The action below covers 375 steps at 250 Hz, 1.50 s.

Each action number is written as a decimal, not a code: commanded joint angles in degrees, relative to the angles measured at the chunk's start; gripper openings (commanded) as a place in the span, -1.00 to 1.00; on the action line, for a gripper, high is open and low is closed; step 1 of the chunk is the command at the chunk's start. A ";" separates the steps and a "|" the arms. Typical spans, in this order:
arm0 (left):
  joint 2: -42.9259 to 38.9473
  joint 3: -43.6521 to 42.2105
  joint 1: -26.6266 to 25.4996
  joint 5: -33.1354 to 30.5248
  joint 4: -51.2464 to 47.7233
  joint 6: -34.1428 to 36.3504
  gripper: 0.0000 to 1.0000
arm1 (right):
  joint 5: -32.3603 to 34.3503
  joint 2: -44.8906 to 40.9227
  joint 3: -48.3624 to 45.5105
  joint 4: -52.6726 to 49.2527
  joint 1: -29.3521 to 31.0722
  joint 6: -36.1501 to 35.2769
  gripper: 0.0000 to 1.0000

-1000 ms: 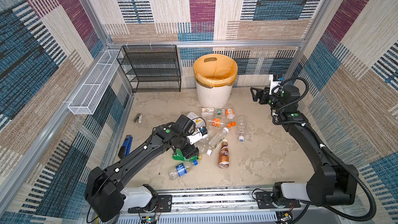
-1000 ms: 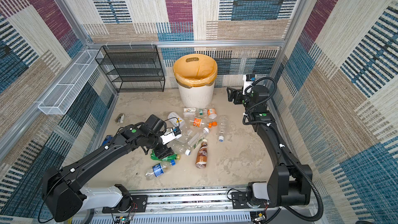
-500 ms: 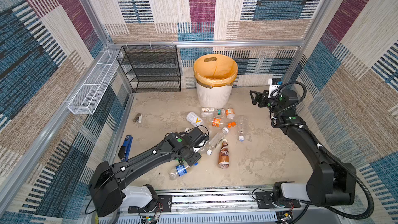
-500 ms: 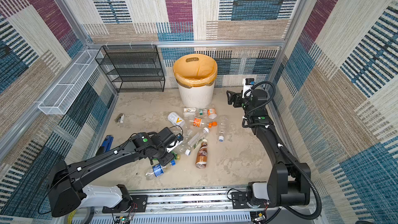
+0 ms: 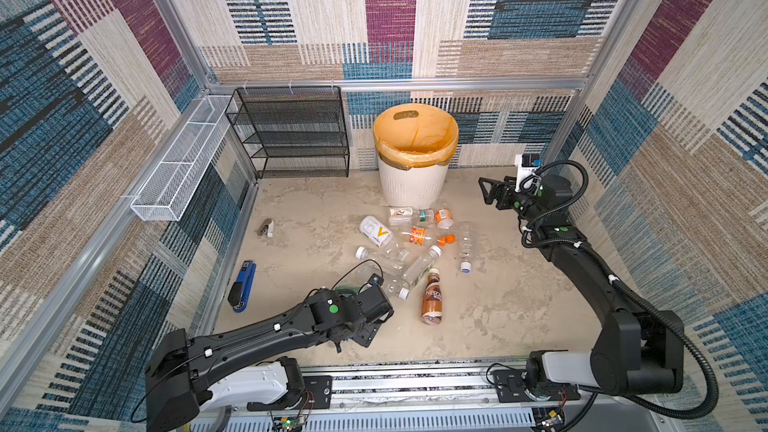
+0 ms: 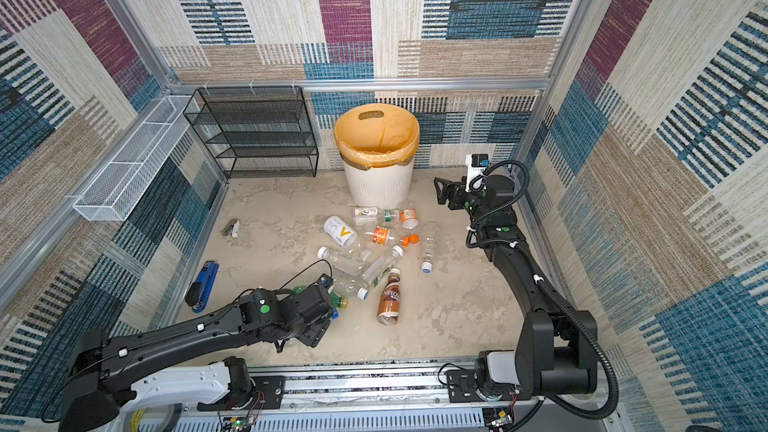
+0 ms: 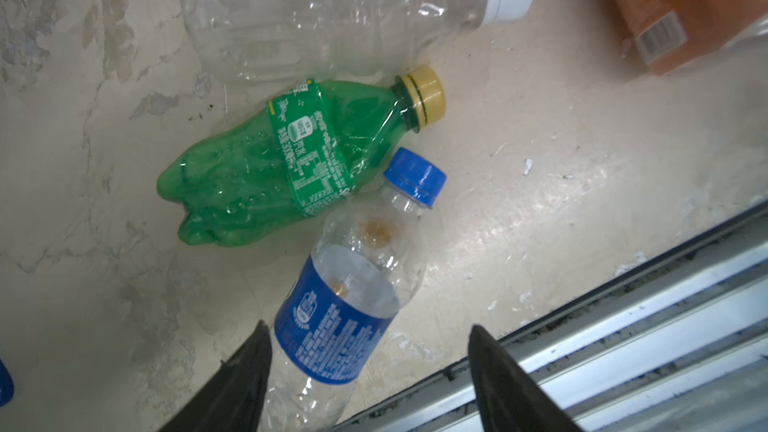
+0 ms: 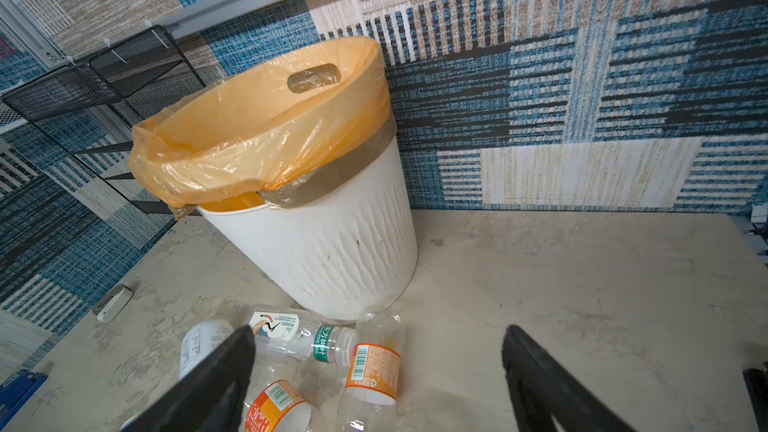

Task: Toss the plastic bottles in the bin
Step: 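Lower the left gripper onto the blue-capped clear bottle and close it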

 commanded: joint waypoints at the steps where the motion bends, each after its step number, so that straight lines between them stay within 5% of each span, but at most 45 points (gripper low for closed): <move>1: -0.95 -2.05 -0.02 -1.45 1.60 -4.52 0.54 | -0.48 -0.57 0.05 2.28 0.00 0.35 0.87; 98: 0.94 -6.29 0.06 2.45 5.88 -2.68 0.60 | -0.62 0.19 -0.21 2.57 0.02 0.66 0.87; 174: 12.14 -3.60 0.33 7.29 6.39 -1.25 0.62 | -0.26 0.03 -1.05 2.89 0.01 0.78 0.87; 213: 16.17 -1.79 0.21 7.40 5.73 -0.89 0.47 | 0.26 -0.04 -1.29 2.91 0.03 0.84 0.87; 287: 11.83 -2.24 0.26 7.88 7.09 0.57 0.04 | -0.23 1.14 -2.08 3.69 -0.10 2.88 0.85; 345: 4.24 0.55 0.22 12.96 11.35 6.19 0.01 | 0.47 1.91 -1.58 2.50 0.03 2.85 0.84; 375: -1.05 2.91 0.25 9.91 14.54 10.45 0.01 | 0.80 2.53 -1.45 1.94 0.03 3.02 0.84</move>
